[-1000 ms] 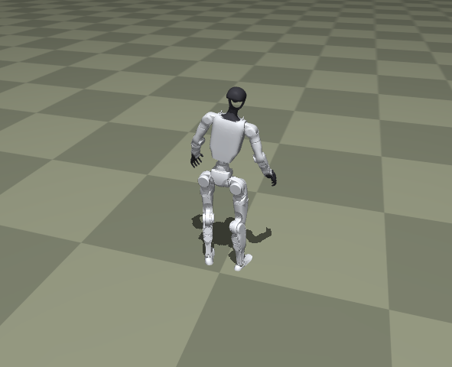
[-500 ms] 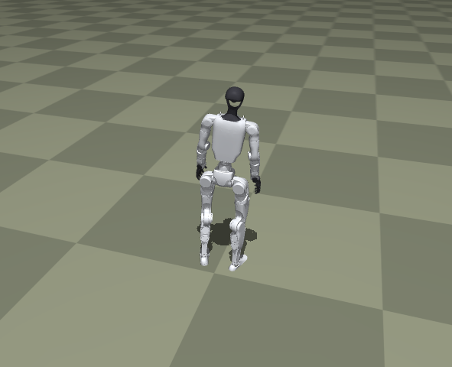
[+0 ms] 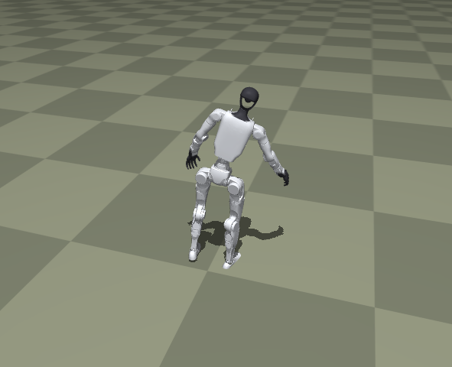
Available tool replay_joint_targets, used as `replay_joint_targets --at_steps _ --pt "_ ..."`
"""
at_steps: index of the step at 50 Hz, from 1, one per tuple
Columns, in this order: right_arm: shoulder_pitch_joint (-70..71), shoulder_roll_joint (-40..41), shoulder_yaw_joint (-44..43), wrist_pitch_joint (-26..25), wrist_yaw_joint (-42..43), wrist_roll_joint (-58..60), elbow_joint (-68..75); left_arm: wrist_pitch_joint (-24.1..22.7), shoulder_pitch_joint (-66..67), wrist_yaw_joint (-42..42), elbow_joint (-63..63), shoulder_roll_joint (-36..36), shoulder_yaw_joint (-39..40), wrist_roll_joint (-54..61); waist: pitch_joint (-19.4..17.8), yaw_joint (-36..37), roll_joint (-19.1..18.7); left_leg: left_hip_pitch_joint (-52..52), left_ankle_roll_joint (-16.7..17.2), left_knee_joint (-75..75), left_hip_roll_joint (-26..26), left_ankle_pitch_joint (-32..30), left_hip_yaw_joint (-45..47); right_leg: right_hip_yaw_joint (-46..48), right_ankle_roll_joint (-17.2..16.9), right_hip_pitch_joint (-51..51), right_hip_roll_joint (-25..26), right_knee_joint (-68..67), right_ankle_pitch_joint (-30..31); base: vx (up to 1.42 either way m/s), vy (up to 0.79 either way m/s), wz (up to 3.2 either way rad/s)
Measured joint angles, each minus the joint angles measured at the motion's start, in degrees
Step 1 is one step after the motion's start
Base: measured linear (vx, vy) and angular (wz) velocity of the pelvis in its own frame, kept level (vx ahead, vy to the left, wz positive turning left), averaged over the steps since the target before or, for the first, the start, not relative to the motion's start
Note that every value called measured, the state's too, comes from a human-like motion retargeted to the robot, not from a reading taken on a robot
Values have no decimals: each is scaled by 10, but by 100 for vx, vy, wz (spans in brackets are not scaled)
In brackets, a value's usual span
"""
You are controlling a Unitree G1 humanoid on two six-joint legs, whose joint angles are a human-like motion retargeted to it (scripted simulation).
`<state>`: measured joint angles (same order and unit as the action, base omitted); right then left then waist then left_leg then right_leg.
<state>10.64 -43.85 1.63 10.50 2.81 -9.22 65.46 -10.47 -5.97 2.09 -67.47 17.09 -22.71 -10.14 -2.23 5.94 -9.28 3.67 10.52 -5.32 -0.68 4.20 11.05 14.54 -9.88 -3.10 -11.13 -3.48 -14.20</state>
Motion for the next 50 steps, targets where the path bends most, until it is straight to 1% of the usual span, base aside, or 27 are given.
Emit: replay_joint_targets --at_steps 2,5,7,11,12,15,20,22,25,28,30,33,35,37,40,43,46,50 --pt "7 -41 -17 0 16 -4 14 -4 -5 16 6 30 7 6 -2 4 8 -8 -7 13 8 11 -22 7 0 10 -20 9 0 4 -9 30" --pt "11 -97 -43 -2 44 -1 26 -10 -5 41 12 69 31 33 2 6 25 -13 -10 28 53 18 4 17 0 15 -51 16 0 4 -10 38" --pt "9 -125 -65 -5 58 7 25 -16 -1 55 14 93 49 57 7 0 43 -13 1 35 98 -4 35 27 -1 17 -73 15 -5 6 -11 49" --pt "-10 -160 -114 -12 66 20 10 -28 17 74 12 134 82 91 21 -21 90 3 37 32 196 -89 57 44 -1 15 -117 -1 -17 6 -11 53" --pt "-17 -167 -126 -13 65 22 7 -31 23 76 12 142 89 95 26 -27 106 10 43 29 217 -111 56 47 -3 13 -133 -5 -18 5 -5 58" --pt "-40 -189 -162 -15 50 23 1 -37 35 71 15 161 111 93 40 -45 170 37 45 22 251 -157 50 53 -20 1 -205 -15 -15 3 -1 59" --pt "-100 -226 -232 -21 11 22 10 -44 48 44 44 199 153 59 48 -53 279 61 45 26 303 -177 73 47 -45 -13 -311 -18 5 0 -3 36" --pt "-145 -239 -277 -15 0 17 16 -49 52 34 66 218 171 38 51 -46 312 77 45 32 322 -189 88 38 -49 -28 -340 -15 24 -6 -3 31" --pt "-221 -250 -363 -14 -1 -6 28 -57 54 44 99 247 195 29 38 -29 360 92 45 36 345 -199 98 32 -50 -37 -382 -19 40 -2 -4 24" --pt "-310 -248 -473 -14 10 -47 43 -66 51 65 126 270 216 38 15 3 386 109 45 35 369 -204 104 30 -50 -39 -406 -21 52 0 -1 6" --pt "-360 -246 -539 -14 23 -76 53 -71 53 80 135 278 228 49 1 23 390 122 45 37 380 -206 111 32 -51 -39 -416 -20 59 0 0 0" --pt "-411 -239 -609 -11 42 -104 62 -79 65 93 132 286 237 65 -12 52 387 138 45 41 390 -207 125 33 -51 -39 -418 -13 69 0 0 0" --pt "-435 -237 -622 -17 32 -64 66 -83 79 81 116 287 239 62 -16 67 376 143 45 41 394 -205 129 33 -51 -40 -412 -9 73 0 0 0" --pt "-427 -228 -618 -4 56 -96 51 -86 96 88 92 282 236 79 -13 76 361 145 45 43 394 -208 130 29 -51 -45 -399 -3 77 -2 -2 -12" --pt "-407 -210 -564 2 59 -61 23 -87 119 70 41 272 230 90 -10 86 335 141 45 41 389 -208 123 20 -51 -52 -376 0 77 -2 -4 -34" --pt "-375 -179 -482 6 61 -15 -13 -86 134 51 -15 256 230 107 -9 86 313 131 45 39 374 -203 118 12 -51 -56 -354 -3 72 -1 -4 -35" --pt "-340 -137 -394 8 67 16 -45 -81 140 40 -61 236 232 126 -8 82 290 120 45 39 361 -193 126 10 -51 -52 -328 -9 61 1 -4 -28" --pt "-284 -66 -283 7 81 25 -60 -70 142 38 -92 200 233 137 -3 76 251 97 45 34 346 -174 146 18 -51 -35 -285 -12 43 3 -4 -27"
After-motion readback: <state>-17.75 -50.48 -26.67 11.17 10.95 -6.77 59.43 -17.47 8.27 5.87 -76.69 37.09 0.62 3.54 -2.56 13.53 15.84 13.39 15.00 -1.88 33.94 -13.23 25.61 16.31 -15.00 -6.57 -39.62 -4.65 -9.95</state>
